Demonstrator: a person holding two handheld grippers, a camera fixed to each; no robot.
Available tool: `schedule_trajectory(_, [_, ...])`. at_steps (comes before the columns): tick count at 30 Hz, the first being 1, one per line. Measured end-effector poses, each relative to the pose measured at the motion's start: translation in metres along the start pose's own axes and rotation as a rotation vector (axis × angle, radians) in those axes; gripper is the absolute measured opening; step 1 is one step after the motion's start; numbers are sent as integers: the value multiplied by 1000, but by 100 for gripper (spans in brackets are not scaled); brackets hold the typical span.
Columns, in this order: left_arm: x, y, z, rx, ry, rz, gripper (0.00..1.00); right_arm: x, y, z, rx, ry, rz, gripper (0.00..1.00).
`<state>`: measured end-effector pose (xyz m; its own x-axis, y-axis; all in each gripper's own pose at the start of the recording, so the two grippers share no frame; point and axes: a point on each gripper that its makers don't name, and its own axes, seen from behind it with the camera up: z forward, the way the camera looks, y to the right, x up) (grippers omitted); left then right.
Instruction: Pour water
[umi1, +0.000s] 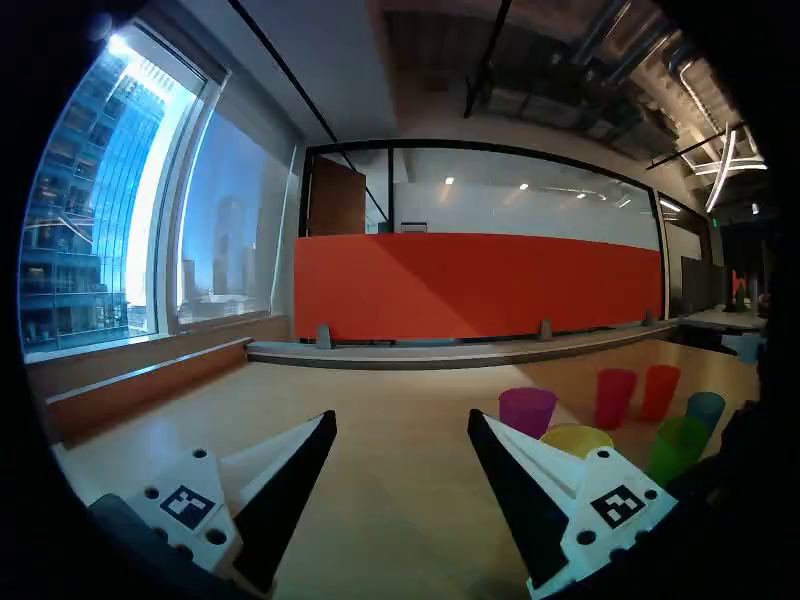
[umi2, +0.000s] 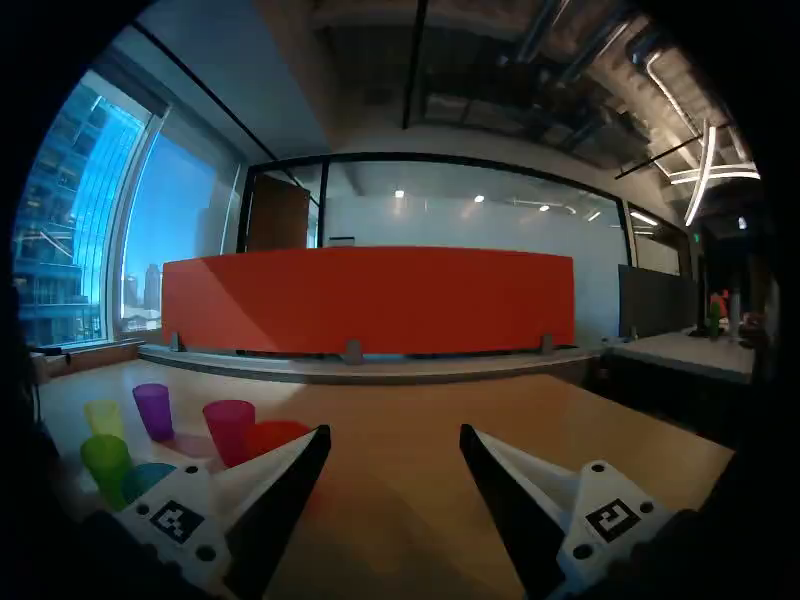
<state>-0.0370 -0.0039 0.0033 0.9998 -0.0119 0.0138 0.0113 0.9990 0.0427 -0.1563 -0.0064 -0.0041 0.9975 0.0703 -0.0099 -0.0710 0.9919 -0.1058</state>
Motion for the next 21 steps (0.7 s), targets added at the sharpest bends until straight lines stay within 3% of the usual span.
schedule_trajectory(21, [0, 0, 0, 0, 0, 0, 98, 0, 1, 1, 0, 0, 0, 100])
